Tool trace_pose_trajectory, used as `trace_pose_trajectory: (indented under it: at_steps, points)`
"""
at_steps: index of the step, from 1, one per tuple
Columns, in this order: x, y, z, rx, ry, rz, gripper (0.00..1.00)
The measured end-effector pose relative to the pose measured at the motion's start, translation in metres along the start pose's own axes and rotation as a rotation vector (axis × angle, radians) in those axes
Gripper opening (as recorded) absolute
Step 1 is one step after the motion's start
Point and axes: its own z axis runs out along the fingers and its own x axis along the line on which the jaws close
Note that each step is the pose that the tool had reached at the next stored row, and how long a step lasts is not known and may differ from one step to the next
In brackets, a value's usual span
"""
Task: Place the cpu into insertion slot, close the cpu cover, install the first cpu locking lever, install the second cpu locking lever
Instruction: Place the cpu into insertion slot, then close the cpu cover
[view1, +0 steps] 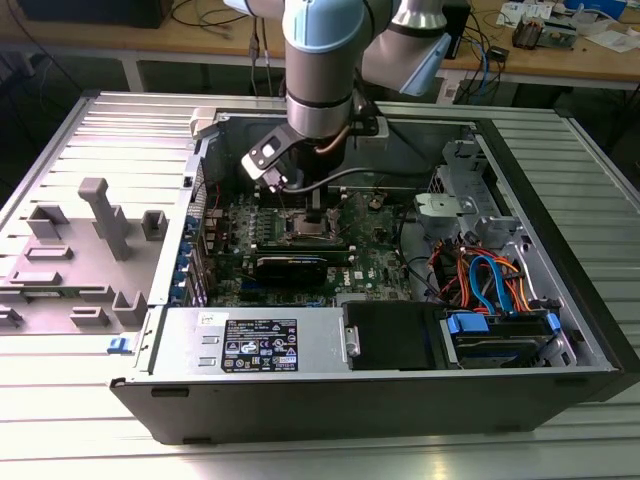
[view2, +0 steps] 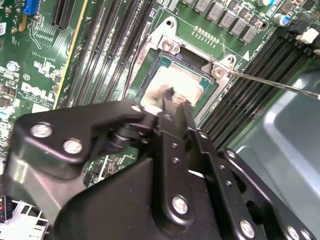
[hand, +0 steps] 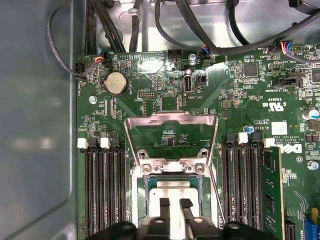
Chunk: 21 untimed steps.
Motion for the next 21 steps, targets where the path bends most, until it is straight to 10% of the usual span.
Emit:
trace_pose_trajectory:
  at_steps: [2, 21]
  points:
    - [0.0001, 0.0001, -0.0019, 0.0026, 0.0, 0.0, 0.11]
    - [0.0003, 0.0003, -0.0045, 0.005, 0.0001, -0.007, 0.11]
